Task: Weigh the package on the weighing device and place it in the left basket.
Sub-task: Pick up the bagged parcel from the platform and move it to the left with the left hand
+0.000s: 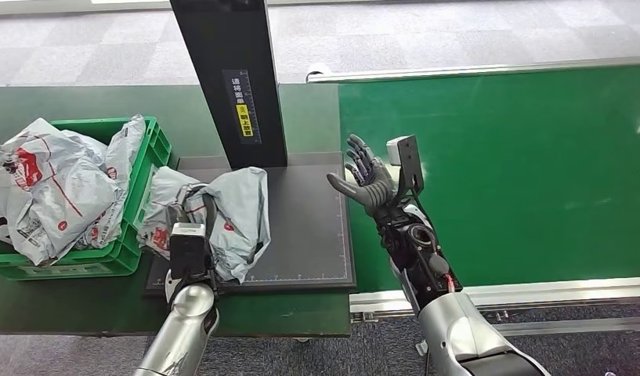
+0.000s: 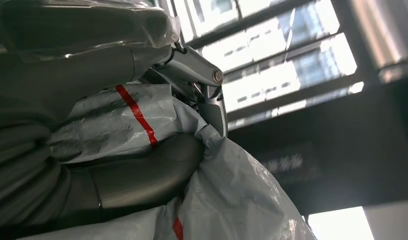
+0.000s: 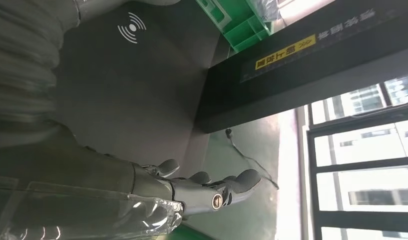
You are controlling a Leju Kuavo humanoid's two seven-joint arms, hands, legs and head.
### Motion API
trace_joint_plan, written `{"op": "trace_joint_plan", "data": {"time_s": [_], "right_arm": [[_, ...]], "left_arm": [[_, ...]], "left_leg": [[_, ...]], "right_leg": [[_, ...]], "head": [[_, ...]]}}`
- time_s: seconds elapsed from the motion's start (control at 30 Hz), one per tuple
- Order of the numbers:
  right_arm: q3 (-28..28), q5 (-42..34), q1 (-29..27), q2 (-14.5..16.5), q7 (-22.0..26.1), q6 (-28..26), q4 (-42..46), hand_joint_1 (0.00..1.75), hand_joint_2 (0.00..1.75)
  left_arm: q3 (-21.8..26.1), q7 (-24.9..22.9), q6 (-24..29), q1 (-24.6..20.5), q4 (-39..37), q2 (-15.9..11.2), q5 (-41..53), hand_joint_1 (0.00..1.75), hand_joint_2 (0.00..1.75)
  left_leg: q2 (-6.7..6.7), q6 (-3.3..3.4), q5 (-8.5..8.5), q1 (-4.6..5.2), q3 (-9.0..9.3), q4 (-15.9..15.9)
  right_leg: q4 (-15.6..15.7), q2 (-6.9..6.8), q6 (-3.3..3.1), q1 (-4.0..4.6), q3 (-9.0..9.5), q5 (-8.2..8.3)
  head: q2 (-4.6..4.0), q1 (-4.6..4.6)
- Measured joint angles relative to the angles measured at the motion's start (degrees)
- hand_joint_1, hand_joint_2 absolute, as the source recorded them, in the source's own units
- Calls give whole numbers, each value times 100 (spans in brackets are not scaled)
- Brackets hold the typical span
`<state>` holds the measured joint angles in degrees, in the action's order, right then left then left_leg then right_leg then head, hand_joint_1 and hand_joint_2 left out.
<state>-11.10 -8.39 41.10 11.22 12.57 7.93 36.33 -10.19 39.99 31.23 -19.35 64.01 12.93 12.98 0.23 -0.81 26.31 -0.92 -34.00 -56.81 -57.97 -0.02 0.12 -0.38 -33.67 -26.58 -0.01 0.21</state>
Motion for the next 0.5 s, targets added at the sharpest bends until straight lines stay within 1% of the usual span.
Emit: {"op": "trace_joint_plan", "data": {"time_s": [0.07,0.23,0.3,0.37,0.5], "right_arm": [[-21,-36,48,43,-68,-60,-83,0,175],[-58,-94,152,102,-100,-78,-220,0,175],[-114,-176,178,106,-107,-69,-260,0,175],[-190,-267,194,106,-107,-63,-296,0,175],[-353,-365,199,98,-90,-34,-350,0,175]], "left_arm": [[-44,4,341,25,270,-50,20,175,175],[-115,4,558,79,672,-136,195,175,175],[-76,5,643,90,890,-159,702,175,175],[72,5,662,86,1156,-164,1489,175,175],[633,5,664,56,1712,-122,2874,175,175]], "left_leg": [[-3,0,0,0,-2,0],[-2,0,0,0,-3,0],[-3,0,0,0,-3,0],[-2,0,0,0,-3,0],[4,0,-1,-1,-3,0]], "right_leg": [[0,-1,0,0,-1,0],[0,0,0,0,-1,0],[0,0,0,0,-1,0],[0,0,0,0,-1,0],[0,1,0,1,-7,0]], "head": [[0,0],[1,-1],[0,-1],[0,0],[1,-1]]}}
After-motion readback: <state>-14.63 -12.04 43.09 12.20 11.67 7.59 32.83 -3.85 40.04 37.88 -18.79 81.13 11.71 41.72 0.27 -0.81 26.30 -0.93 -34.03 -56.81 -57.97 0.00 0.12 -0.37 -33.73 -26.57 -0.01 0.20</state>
